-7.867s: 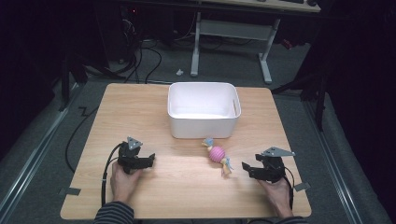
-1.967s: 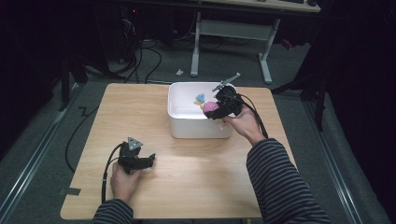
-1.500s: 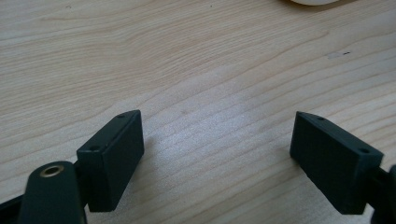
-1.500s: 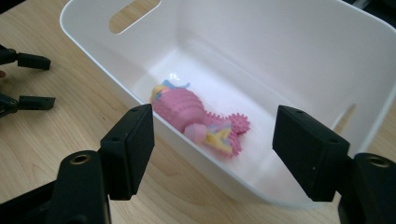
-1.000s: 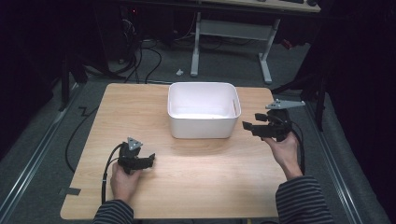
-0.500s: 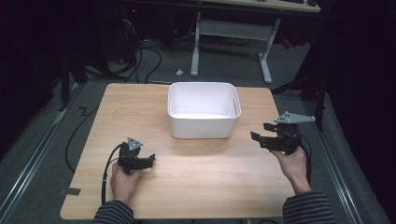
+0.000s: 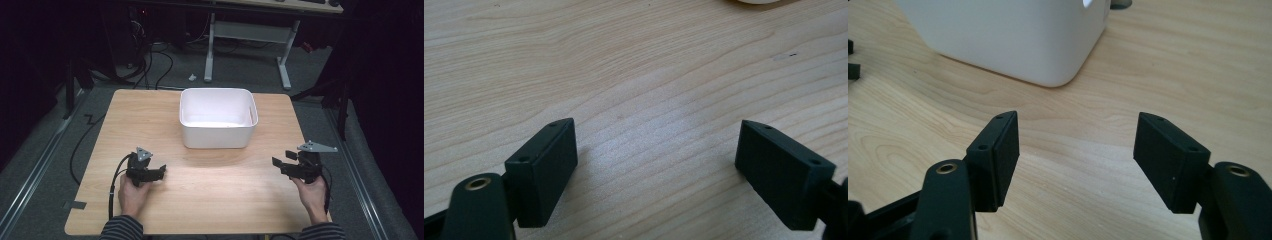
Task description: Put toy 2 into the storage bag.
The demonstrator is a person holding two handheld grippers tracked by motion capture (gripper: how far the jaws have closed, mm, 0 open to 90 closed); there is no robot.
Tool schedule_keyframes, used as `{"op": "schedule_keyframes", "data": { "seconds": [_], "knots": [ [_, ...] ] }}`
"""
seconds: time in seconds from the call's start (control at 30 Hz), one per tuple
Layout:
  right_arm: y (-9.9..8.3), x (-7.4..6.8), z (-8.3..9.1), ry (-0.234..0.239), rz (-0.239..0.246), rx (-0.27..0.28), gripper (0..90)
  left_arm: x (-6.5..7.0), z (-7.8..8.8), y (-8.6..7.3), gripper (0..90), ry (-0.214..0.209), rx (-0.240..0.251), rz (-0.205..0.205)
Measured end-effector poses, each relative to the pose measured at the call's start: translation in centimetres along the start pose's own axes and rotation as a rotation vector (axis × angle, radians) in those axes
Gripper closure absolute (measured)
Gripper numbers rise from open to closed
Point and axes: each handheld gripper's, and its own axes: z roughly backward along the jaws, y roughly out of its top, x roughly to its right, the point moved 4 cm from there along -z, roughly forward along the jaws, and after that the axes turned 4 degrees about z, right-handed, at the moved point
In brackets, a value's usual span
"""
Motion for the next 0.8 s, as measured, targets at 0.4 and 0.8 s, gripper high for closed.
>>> {"op": "schedule_keyframes", "data": {
  "seconds": [0.4,0.8],
  "knots": [
    [-5.6,1.1,-6.8,-0.108,-0.002,-0.111,33.8,0.0,0.1,0.0,18.4,-0.007,0.003,-0.002],
    [-6.3,1.0,-7.3,-0.134,0.032,-0.088,29.0,0.0,0.1,0.0,18.6,-0.002,0.002,-0.006]
  ]
}}
